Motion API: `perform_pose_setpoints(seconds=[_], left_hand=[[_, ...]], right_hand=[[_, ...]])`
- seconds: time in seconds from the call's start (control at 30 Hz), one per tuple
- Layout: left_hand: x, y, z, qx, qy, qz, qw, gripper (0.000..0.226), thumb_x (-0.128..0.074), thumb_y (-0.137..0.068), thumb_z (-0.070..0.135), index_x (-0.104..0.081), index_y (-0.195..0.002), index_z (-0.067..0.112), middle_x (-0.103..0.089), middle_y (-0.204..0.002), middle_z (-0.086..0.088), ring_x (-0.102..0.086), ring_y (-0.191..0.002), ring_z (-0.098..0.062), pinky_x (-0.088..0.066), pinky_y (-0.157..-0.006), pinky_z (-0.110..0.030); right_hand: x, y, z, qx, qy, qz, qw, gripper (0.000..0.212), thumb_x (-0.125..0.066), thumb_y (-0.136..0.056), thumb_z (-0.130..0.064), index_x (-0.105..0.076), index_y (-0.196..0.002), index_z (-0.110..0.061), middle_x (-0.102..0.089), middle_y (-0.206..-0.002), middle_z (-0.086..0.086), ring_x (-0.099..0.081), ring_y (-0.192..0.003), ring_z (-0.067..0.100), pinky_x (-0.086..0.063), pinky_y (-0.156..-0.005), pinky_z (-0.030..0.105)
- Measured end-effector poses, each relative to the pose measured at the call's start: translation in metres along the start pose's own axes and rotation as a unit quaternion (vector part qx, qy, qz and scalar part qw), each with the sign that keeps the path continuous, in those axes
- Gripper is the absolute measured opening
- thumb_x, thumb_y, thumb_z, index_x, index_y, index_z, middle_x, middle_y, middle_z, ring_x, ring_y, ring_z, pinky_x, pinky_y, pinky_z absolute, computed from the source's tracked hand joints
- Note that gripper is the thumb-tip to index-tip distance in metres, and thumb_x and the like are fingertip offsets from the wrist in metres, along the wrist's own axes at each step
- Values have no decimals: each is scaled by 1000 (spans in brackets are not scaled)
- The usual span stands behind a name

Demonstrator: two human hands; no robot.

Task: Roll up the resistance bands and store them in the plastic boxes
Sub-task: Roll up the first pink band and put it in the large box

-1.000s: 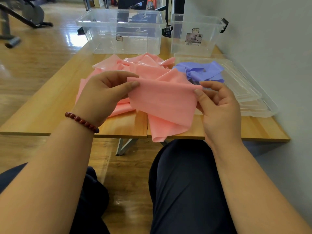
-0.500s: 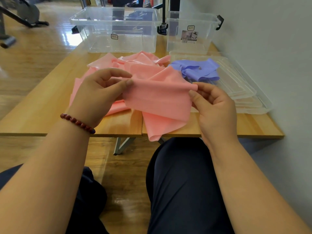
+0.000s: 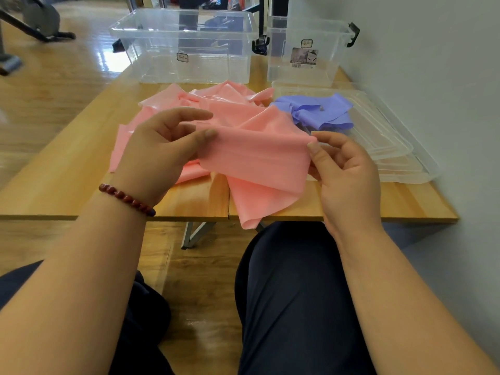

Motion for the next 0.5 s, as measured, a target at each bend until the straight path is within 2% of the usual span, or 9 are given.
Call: perform_pose_setpoints(seconds=[0.1, 0.27, 0.37, 0.5], left_hand=[[0, -1, -1, 4, -2, 1, 1000, 15, -66, -89, 20, -66, -101, 29, -72, -85, 3, -68, -82, -8, -57, -74, -24], [0, -1, -4, 17, -5, -1, 1000, 6, -68, -87, 21, -71, -91, 24, -71, -85, 8, -66, -85, -7, -60, -80, -31], [-4, 2, -5, 34, 6, -47, 998, 27, -72, -69, 32, -71, -94, 21, -72, -94, 1, -67, -95, -16, -58, -86, -33], [-4, 3, -2, 23, 10, -46, 999, 31, -69, -68, 33, -70, -96, 20, -72, -93, 2, -69, -94, -15, -59, -85, -32]], right_hand=[[-1, 1, -2, 6, 11, -4, 1000, 21, -73, -87, -14, -69, -104, -25, -73, -98, -5, -69, -93, 8, -57, -81, 25], [0, -1, -3, 10, 31, 16, 999, 17, -70, -89, -14, -70, -98, -28, -72, -94, -6, -68, -91, 10, -58, -84, 31], [0, -1, -4, 16, 47, 22, 999, 13, -70, -90, -19, -70, -97, -30, -70, -92, -6, -67, -90, 13, -58, -84, 33], [-1, -1, -4, 12, 39, 19, 999, 8, -69, -91, -21, -70, -96, -28, -72, -93, -12, -68, -88, 8, -58, -78, 28]])
Point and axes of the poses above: each hand's wrist, its own y-axis away from the middle knuckle, its own x-axis out of the back of the hand, z = x × y, the point moved 8 cm from there along -y, towards the middle knuckle
